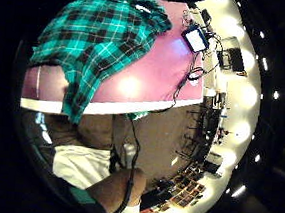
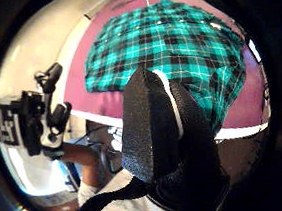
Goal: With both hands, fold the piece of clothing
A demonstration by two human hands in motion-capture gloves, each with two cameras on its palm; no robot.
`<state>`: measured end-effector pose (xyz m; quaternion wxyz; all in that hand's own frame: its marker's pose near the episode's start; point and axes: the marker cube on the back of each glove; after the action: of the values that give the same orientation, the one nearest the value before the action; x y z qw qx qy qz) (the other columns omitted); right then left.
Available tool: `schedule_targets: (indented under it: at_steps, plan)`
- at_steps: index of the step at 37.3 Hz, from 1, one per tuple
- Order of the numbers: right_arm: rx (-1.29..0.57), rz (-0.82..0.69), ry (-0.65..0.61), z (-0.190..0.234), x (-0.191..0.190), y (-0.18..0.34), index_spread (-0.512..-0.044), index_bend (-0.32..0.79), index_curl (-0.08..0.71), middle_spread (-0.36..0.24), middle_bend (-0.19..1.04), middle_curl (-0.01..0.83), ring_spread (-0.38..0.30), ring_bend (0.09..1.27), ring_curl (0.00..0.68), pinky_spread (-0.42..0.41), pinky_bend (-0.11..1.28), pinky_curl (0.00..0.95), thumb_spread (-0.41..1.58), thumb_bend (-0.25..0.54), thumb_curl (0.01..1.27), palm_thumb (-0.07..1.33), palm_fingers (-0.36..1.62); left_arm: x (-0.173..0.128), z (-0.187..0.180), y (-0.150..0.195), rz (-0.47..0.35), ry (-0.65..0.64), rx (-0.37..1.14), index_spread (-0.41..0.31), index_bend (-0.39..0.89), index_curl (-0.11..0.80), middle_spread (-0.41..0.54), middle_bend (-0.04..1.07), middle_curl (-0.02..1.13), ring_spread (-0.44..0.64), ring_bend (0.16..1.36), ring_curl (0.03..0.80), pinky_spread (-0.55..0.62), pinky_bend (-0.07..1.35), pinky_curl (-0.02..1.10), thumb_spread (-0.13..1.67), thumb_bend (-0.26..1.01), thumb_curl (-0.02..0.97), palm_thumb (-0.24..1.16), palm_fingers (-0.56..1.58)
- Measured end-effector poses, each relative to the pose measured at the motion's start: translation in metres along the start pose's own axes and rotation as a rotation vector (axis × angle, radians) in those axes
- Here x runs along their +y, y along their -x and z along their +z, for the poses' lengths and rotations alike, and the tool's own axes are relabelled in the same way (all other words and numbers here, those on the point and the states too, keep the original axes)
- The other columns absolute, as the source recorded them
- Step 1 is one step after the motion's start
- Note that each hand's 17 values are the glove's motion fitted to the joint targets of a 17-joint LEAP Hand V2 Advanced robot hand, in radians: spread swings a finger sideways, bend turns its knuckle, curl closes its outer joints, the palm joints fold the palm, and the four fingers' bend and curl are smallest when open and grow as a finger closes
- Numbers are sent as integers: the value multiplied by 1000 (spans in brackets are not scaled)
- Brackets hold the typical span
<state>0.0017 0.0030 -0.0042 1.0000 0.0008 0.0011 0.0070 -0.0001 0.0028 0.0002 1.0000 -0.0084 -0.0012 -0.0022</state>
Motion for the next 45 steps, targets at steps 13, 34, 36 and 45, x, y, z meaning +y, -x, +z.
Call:
schedule_targets:
  at_steps: [13,34,36,45]
  plan:
    - [-2,-15,-11,3,-3,-1,-364,176,182,-43,211,163,126,222,109,244,342,184,1066,188,98,316,222,8,-5,10,-17,20,4,-101,150,148,45,173,171,185,561,223,296,410,214,1015,61,80,142,384]
    - [-15,-38,30,27,-7,-10,-398,143,248,-48,193,256,149,222,172,274,400,277,1289,97,156,305,191,2,8,23,-51,-28,-18,-104,146,237,51,180,257,209,592,267,342,412,290,1223,-6,158,152,344]
    - [-16,-36,49,38,-9,-10,-400,135,247,-42,197,264,149,226,178,275,406,284,1289,86,160,303,184,-3,17,23,-51,-19,-24,-105,145,242,51,179,262,209,593,270,339,411,295,1228,-9,163,152,342]
    - [8,-24,106,78,-24,-13,-391,128,246,-34,193,286,153,251,204,277,424,304,1290,54,178,320,150,-14,50,23,-57,40,-44,-105,145,262,55,172,279,210,598,280,337,410,313,1240,-12,183,163,332]
